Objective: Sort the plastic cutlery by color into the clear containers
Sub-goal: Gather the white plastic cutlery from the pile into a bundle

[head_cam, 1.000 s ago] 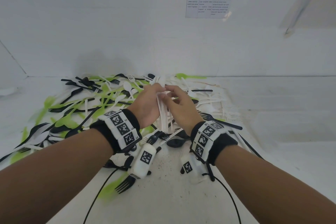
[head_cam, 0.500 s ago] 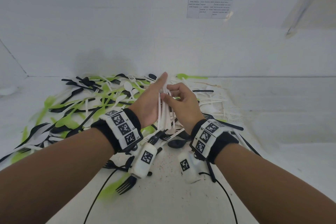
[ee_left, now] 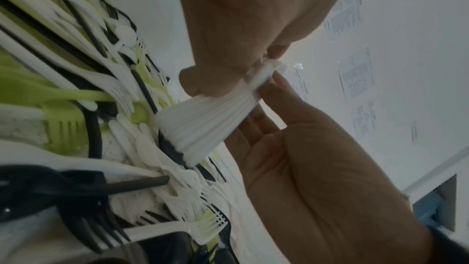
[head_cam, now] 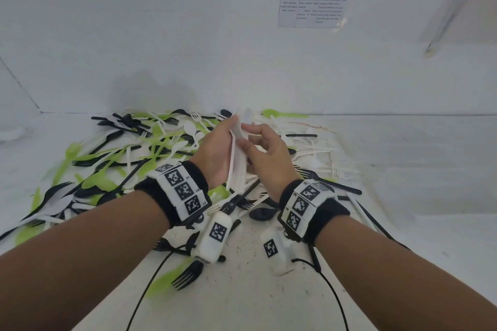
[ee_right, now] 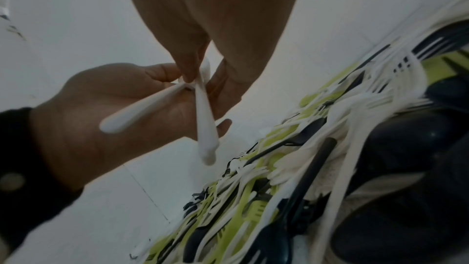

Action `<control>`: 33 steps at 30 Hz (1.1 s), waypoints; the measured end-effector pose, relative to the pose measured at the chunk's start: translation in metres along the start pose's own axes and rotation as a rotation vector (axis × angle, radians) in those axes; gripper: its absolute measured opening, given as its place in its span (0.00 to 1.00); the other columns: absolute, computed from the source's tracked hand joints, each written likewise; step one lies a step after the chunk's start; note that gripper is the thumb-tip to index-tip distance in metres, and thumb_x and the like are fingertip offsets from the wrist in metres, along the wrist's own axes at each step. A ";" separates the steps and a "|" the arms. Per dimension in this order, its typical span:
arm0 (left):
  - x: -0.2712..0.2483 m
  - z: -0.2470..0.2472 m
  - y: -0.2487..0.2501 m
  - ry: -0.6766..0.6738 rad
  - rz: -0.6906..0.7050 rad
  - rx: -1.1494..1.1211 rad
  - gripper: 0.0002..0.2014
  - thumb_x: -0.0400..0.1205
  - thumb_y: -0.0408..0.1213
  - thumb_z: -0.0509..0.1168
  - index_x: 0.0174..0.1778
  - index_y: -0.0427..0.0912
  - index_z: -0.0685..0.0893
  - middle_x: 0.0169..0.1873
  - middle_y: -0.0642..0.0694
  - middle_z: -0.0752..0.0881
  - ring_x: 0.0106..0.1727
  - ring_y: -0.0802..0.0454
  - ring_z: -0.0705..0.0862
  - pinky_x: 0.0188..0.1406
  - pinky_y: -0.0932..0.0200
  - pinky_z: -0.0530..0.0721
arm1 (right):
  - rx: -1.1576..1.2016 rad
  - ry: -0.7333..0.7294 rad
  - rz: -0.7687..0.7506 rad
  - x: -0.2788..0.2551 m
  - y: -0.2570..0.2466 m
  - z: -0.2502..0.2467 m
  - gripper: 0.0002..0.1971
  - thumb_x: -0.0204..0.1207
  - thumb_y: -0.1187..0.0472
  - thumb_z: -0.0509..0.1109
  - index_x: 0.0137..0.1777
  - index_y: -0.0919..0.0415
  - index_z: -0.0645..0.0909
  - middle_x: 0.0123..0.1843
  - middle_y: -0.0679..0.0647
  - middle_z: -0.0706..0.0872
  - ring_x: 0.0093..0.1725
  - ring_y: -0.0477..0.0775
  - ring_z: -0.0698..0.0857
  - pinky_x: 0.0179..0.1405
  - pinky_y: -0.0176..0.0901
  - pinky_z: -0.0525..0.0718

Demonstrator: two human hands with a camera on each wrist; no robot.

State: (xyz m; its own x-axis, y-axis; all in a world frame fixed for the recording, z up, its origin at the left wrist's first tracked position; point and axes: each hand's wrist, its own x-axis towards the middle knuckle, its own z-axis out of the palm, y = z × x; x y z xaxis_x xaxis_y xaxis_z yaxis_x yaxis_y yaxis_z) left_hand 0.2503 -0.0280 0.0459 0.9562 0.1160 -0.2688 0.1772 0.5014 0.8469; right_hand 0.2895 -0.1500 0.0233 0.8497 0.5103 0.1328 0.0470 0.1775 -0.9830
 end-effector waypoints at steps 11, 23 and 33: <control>-0.005 -0.017 0.005 -0.044 0.184 0.339 0.29 0.92 0.53 0.56 0.89 0.66 0.54 0.76 0.58 0.81 0.75 0.54 0.80 0.83 0.43 0.68 | 0.117 0.013 0.039 0.004 -0.001 -0.003 0.10 0.86 0.64 0.70 0.65 0.53 0.84 0.53 0.62 0.93 0.50 0.58 0.91 0.51 0.57 0.88; -0.011 -0.007 0.023 0.091 0.156 0.347 0.13 0.86 0.57 0.64 0.51 0.52 0.83 0.41 0.56 0.83 0.42 0.56 0.74 0.48 0.57 0.71 | -0.433 -0.104 -0.193 -0.003 0.008 -0.009 0.25 0.83 0.68 0.65 0.74 0.40 0.76 0.58 0.51 0.84 0.49 0.53 0.85 0.48 0.48 0.86; -0.018 -0.023 0.038 0.011 0.154 0.544 0.12 0.86 0.24 0.64 0.63 0.32 0.86 0.55 0.39 0.88 0.54 0.47 0.92 0.55 0.57 0.90 | -0.665 -0.160 -0.143 -0.003 -0.002 -0.036 0.22 0.83 0.60 0.71 0.68 0.50 0.61 0.54 0.51 0.78 0.38 0.49 0.81 0.34 0.40 0.82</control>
State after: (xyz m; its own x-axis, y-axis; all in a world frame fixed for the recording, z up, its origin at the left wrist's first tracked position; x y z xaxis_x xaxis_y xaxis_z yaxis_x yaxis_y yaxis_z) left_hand 0.2342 0.0088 0.0728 0.9785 0.1635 -0.1255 0.1331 -0.0361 0.9904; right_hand 0.3059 -0.1827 0.0205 0.7260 0.6469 0.2333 0.5071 -0.2745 -0.8170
